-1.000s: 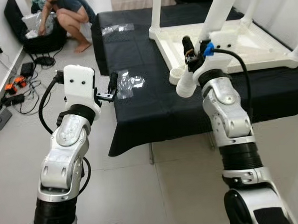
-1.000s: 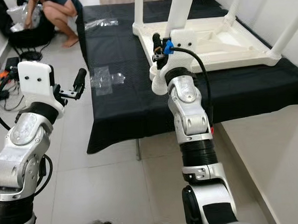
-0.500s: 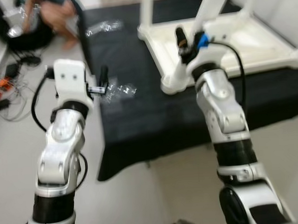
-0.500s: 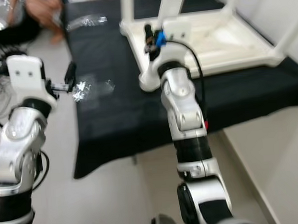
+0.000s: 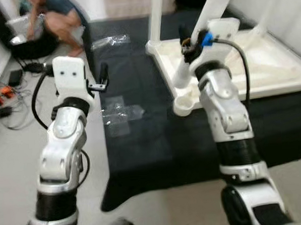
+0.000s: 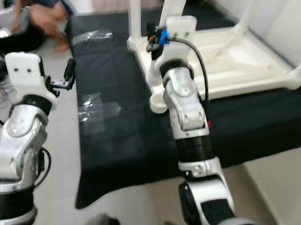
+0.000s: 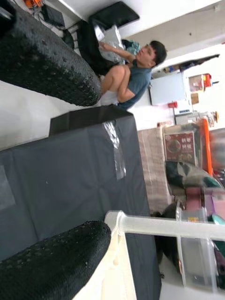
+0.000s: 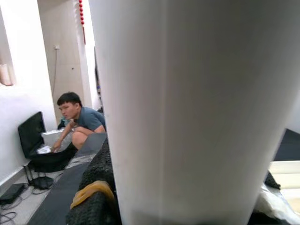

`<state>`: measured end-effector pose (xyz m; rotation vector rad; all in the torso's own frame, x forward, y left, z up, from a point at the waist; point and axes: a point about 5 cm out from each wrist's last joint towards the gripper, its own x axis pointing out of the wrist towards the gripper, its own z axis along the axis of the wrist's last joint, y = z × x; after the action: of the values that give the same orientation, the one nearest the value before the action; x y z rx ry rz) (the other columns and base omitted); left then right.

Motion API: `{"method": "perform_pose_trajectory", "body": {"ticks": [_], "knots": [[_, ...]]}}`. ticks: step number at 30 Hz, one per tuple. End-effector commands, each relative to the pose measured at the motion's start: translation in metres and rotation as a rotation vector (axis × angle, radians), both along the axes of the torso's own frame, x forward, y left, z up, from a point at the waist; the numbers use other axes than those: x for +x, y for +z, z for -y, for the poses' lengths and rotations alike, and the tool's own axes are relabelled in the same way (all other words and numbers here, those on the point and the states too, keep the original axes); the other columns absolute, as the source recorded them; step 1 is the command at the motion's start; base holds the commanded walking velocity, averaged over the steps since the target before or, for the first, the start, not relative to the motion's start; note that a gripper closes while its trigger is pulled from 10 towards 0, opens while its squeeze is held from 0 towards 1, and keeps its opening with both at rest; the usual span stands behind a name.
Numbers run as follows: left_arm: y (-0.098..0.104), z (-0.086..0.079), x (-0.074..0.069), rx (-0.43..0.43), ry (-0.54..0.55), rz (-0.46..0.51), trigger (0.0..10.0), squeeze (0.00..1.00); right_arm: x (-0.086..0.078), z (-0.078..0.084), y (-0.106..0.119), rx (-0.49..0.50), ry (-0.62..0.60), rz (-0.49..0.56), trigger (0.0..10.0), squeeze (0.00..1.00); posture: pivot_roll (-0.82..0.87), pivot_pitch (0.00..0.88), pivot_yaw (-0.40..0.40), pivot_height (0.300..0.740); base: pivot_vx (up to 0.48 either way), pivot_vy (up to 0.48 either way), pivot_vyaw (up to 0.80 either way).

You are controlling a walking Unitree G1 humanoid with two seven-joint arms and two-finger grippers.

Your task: Building children table

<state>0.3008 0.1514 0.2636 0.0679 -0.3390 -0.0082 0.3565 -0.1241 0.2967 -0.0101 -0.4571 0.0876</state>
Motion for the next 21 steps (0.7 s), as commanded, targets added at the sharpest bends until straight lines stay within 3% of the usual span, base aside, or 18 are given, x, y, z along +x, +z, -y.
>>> {"method": "perform_pose_trajectory", "body": {"ticks": [1,13,17,21], "knots": [[-0.0031,0.001,-0.0017,0.01,0.005,-0.008,10.0,0.0,-0.0029,0.0007,0.0059,-0.01,-0.011,0.032,10.0,0.0,0.05,0.129,-0.062,0.74,0.0,0.0,0.8],[-0.0036,0.0061,-0.0034,0.01,-0.006,-0.01,10.0,0.0,-0.0032,0.0012,0.0069,-0.007,-0.018,0.028,10.0,0.0,0.05,0.129,-0.064,0.74,0.0,0.0,0.8],[-0.0031,0.0057,-0.0034,0.012,-0.008,-0.006,10.0,0.0,-0.0031,0.0024,0.0079,0.022,-0.018,0.022,10.0,0.0,0.05,0.117,-0.058,0.74,0.0,0.0,0.0],[-0.0029,0.0057,-0.0031,0.016,-0.013,-0.005,10.0,0.0,-0.0028,0.0043,0.0076,0.025,-0.023,0.018,10.0,0.0,0.05,0.111,-0.059,0.74,0.312,-0.285,0.0]]}}
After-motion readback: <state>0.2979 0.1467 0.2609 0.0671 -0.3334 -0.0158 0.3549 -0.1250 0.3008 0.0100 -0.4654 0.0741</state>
